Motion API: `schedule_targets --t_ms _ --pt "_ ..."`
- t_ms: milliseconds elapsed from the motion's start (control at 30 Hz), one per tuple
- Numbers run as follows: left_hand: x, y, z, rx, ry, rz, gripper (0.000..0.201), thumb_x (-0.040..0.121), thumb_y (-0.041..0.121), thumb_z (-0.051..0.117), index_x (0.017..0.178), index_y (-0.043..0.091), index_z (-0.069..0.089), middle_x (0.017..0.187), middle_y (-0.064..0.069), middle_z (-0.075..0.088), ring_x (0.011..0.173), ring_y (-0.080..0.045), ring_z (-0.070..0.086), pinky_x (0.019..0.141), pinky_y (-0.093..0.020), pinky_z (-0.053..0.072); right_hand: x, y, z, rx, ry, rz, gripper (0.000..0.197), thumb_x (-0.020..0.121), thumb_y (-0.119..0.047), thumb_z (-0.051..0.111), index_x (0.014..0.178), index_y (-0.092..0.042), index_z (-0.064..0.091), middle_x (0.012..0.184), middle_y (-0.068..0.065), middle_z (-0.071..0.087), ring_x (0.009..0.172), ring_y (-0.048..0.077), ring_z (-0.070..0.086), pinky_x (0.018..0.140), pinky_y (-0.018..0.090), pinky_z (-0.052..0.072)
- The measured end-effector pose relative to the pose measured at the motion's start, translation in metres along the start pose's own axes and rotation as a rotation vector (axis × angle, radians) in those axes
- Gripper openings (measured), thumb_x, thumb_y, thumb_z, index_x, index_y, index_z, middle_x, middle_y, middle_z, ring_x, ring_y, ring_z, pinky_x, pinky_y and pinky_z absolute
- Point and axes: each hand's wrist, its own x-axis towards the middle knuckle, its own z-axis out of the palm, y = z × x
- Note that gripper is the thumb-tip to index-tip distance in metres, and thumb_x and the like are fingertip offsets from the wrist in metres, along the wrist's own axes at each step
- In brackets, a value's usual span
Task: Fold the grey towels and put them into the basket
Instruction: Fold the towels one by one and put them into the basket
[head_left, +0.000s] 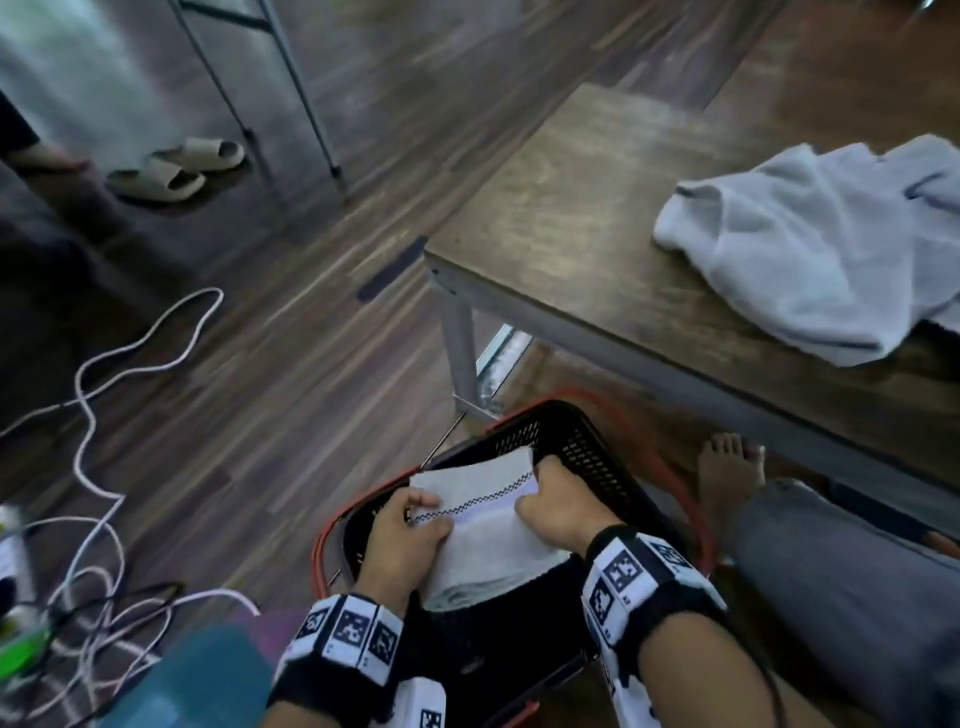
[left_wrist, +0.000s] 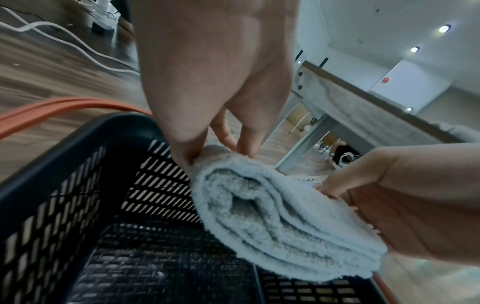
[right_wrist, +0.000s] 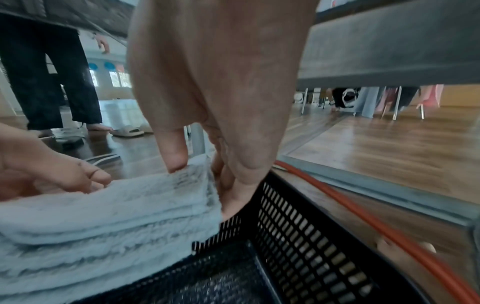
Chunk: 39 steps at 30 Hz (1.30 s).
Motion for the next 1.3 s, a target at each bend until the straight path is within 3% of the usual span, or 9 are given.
schedule_targets --t_ms 100,233,367,700,867,967,1133,1200,1300 --pt "0.006 -0.009 0.004 0.001 -0.043 -0.064 0.01 0.083 0.0 0.07 0.081 0.009 0.066 0.086 -0.004 0.066 0.078 -0.018 0.059 0.074 -0.029 0.047 0.011 0.013 0.011 -0.025 -0.008 0.008 0.033 0.094 -0.017 0.053 0.123 -0.003 0.045 0.128 0.018 0.055 0.118 0.035 0.054 0.098 0.039 0.044" --pt "0.015 -0.022 0.01 0.028 -0.078 -0.165 0.009 0.09 0.008 0.066 0.092 0.0 0.07 0.08 -0.006 0.065 0.074 -0.018 0.057 0.069 -0.026 0.046 0.021 0.027 0.024 0.004 -0.054 0.022 0.024 0.095 -0.014 0.052 0.116 -0.004 0.045 0.108 0.011 0.052 0.095 0.026 0.052 0.08 0.032 0.04" --pt "0.019 -0.041 0.019 0.038 -0.056 -0.253 0.016 0.092 0.012 0.063 0.093 -0.002 0.07 0.079 -0.008 0.065 0.075 -0.02 0.057 0.07 -0.027 0.045 0.029 0.026 0.034 -0.025 -0.088 0.049 0.032 0.096 -0.011 0.05 0.126 -0.003 0.044 0.126 0.019 0.058 0.114 0.033 0.057 0.091 0.035 0.044" --pt "0.026 -0.065 0.02 0.084 0.041 -0.38 0.02 0.093 0.014 0.058 0.077 0.006 0.067 0.075 -0.007 0.065 0.068 -0.016 0.055 0.057 -0.021 0.041 0.049 0.022 0.066 0.021 -0.175 0.113 0.053 0.097 -0.012 0.05 0.145 -0.001 0.031 0.143 0.022 0.051 0.13 0.035 0.052 0.104 0.037 0.042" --pt "0.032 -0.069 0.024 0.154 0.085 -0.394 0.017 0.093 0.008 0.058 0.099 0.005 0.073 0.104 -0.013 0.072 0.103 -0.027 0.065 0.097 -0.03 0.049 0.061 0.032 0.069 0.108 -0.173 0.145 0.044 0.099 -0.02 0.05 0.139 -0.005 0.038 0.135 0.018 0.055 0.123 0.034 0.055 0.101 0.038 0.045" --pt "0.04 -0.071 0.031 0.188 0.117 -0.401 0.017 0.092 0.005 0.058 0.096 0.006 0.074 0.107 -0.013 0.073 0.107 -0.03 0.066 0.101 -0.035 0.049 0.067 0.037 0.069 0.116 -0.168 0.137 0.043 0.099 -0.023 0.051 0.137 -0.008 0.039 0.129 0.015 0.056 0.119 0.033 0.056 0.097 0.036 0.044" --pt "0.051 -0.078 0.034 0.313 0.113 -0.403 0.02 0.092 0.007 0.057 0.087 -0.008 0.068 0.091 -0.021 0.069 0.091 -0.032 0.065 0.085 -0.032 0.051 0.074 0.043 0.071 0.12 -0.19 0.139 0.051 0.1 -0.019 0.051 0.148 -0.008 0.036 0.14 0.017 0.053 0.127 0.032 0.053 0.102 0.034 0.042" --pt "0.051 -0.08 0.036 0.413 0.046 -0.413 0.019 0.089 0.005 0.059 0.071 -0.003 0.057 0.074 -0.017 0.055 0.073 -0.025 0.054 0.066 -0.028 0.04 0.074 0.046 0.071 0.118 -0.206 0.145 0.056 0.1 -0.016 0.048 0.153 -0.007 0.031 0.148 0.018 0.048 0.133 0.032 0.049 0.104 0.033 0.039" --pt "0.051 -0.084 0.039 0.505 0.011 -0.438 0.031 0.087 0.008 0.06 0.061 0.003 0.046 0.063 -0.011 0.044 0.064 -0.023 0.046 0.061 -0.029 0.032 0.073 0.051 0.069 0.135 -0.204 0.15 0.057 0.1 -0.014 0.045 0.155 -0.009 0.032 0.152 0.017 0.045 0.136 0.032 0.047 0.108 0.033 0.038"
